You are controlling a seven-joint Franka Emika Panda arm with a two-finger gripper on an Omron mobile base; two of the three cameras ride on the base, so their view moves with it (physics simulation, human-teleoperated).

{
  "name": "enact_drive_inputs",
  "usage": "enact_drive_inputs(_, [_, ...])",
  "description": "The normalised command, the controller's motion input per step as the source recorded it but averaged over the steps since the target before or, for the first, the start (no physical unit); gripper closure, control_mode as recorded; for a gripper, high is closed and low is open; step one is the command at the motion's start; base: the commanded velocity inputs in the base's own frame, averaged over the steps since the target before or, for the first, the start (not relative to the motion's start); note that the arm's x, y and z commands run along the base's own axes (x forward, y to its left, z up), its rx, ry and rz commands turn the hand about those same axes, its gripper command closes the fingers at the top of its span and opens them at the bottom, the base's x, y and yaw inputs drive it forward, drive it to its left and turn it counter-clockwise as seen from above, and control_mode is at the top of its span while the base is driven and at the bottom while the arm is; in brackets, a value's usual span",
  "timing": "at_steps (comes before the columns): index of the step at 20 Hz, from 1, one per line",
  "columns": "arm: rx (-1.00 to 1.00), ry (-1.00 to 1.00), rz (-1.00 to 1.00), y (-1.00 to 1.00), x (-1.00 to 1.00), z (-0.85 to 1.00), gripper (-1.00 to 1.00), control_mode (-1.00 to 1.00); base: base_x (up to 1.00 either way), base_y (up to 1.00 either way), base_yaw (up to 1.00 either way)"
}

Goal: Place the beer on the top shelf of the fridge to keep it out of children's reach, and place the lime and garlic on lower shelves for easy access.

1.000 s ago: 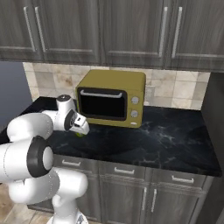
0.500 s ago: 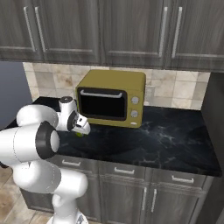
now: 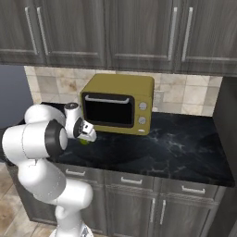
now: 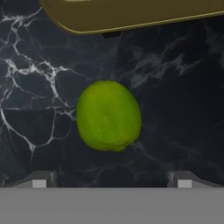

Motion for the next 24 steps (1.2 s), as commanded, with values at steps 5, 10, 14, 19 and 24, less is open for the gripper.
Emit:
enact_drive_inputs(5, [0.00, 0.00, 0.00, 0.00, 0.21, -0.14, -1.00, -1.00, 0.00, 0.00, 0.00])
enact_drive_inputs(10, [0.00, 0.00, 0.00, 0.00, 0.20, -0.18, -1.00, -1.00, 0.00, 0.00, 0.00])
enact_drive_inputs(14, [0.00, 0.00, 0.00, 0.02, 0.16, -0.17, -1.00, -1.00, 0.00, 0.00, 0.00])
enact_drive_inputs(19, [0.00, 0.00, 0.00, 0.01, 0.15, -0.17, -1.00, -1.00, 0.00, 0.00, 0.00])
enact_drive_inputs(24, [0.00, 0.00, 0.00, 0.01, 0.05, -0.16, -1.00, -1.00, 0.00, 0.00, 0.00])
